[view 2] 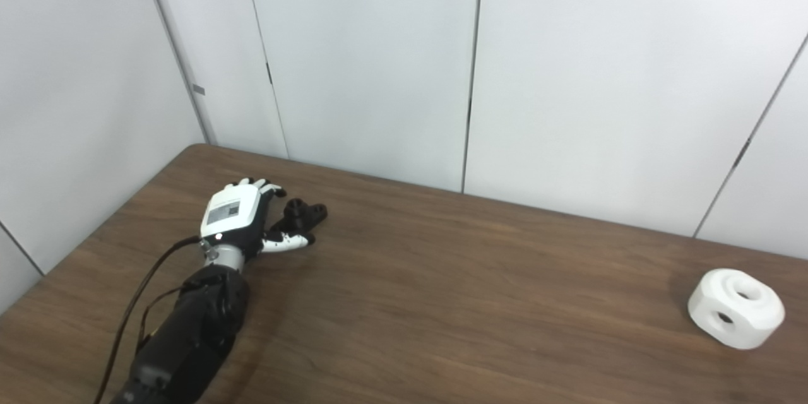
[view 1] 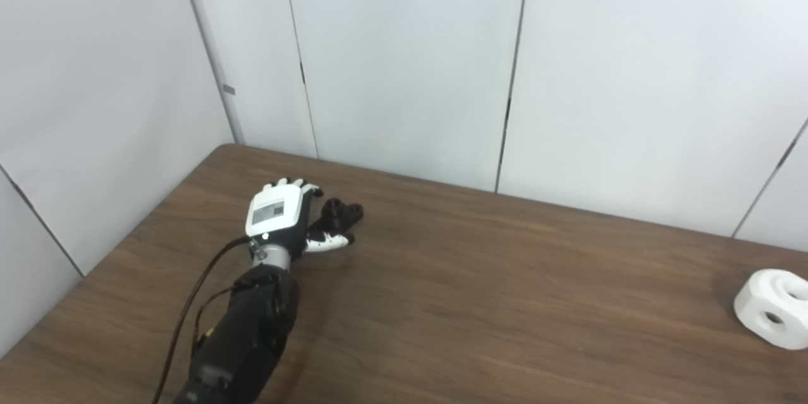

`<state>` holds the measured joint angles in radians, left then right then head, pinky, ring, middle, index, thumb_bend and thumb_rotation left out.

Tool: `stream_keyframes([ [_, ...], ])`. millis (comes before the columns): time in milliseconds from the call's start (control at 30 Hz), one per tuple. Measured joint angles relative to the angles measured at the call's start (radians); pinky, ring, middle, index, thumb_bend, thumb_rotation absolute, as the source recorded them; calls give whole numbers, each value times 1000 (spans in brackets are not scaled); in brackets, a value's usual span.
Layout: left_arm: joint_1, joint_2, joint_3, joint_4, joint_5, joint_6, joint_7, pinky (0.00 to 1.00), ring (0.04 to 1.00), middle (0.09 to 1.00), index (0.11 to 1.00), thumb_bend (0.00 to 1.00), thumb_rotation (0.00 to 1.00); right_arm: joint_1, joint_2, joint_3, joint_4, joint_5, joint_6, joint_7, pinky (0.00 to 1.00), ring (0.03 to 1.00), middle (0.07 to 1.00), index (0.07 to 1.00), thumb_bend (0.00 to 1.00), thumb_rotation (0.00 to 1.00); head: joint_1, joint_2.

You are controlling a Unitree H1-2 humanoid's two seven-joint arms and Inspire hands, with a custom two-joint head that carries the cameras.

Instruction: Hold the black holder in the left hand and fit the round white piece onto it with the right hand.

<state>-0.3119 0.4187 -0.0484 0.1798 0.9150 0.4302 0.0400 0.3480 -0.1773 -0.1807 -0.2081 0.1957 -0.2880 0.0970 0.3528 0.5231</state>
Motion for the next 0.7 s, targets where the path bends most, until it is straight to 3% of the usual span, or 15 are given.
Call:
stream_keyframes([
  [700, -44, 0, -1, 98, -64, 25, 34, 1000, 947, 873, 724, 828, 408, 14, 3, -2, -23, -2, 37, -10, 918, 951, 950, 982, 434, 1000, -6, 15],
])
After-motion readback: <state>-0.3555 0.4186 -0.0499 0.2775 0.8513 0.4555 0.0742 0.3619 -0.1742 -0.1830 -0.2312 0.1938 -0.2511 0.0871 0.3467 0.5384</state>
